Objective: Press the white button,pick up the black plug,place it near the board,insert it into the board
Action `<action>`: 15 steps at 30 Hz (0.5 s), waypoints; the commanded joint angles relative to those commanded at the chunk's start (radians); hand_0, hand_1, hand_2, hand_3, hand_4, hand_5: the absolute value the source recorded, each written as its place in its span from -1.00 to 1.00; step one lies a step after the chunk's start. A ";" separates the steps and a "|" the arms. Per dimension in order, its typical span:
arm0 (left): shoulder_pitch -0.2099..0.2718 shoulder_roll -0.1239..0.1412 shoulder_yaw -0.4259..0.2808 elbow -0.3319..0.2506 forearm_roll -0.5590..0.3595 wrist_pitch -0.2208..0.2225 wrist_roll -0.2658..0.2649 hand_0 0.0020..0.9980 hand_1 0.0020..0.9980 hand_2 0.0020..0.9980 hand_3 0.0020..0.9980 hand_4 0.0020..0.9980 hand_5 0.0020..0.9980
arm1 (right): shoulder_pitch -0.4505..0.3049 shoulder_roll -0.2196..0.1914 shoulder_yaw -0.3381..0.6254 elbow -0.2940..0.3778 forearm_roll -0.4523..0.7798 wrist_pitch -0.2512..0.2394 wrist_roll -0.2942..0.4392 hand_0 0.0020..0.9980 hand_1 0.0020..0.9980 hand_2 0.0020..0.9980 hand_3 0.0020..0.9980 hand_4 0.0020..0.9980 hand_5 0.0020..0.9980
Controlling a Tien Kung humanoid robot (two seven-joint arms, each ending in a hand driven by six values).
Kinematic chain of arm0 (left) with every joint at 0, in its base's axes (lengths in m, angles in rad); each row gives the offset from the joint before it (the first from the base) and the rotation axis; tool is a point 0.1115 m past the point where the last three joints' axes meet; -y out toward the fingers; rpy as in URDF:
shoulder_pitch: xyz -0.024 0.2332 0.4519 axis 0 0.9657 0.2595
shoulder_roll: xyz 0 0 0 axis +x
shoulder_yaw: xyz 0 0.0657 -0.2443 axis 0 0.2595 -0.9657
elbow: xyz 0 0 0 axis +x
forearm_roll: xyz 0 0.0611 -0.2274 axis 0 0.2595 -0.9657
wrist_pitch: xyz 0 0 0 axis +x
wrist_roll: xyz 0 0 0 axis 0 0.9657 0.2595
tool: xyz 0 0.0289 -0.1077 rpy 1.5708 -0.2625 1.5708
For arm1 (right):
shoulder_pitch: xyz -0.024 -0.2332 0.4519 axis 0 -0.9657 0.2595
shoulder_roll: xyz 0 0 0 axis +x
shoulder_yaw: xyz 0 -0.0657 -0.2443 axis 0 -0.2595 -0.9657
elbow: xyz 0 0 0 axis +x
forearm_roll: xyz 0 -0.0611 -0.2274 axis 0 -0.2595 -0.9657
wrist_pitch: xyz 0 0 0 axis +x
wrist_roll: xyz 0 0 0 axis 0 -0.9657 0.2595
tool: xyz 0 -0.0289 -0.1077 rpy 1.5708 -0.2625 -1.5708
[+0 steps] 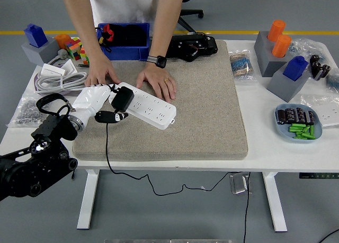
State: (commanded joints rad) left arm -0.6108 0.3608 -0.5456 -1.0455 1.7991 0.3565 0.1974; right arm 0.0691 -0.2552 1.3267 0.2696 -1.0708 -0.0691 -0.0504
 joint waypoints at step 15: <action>-0.060 -0.030 0.040 0.053 -0.012 -0.012 0.012 0.57 0.64 0.50 0.48 0.71 -0.26 | 0.002 0.001 -0.001 0.000 0.000 -0.001 0.001 0.49 0.24 0.24 0.19 0.24 -0.22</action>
State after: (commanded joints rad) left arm -0.6704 0.3304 -0.5057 -0.9927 1.7875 0.3441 0.2098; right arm 0.0710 -0.2546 1.3255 0.2692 -1.0703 -0.0702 -0.0491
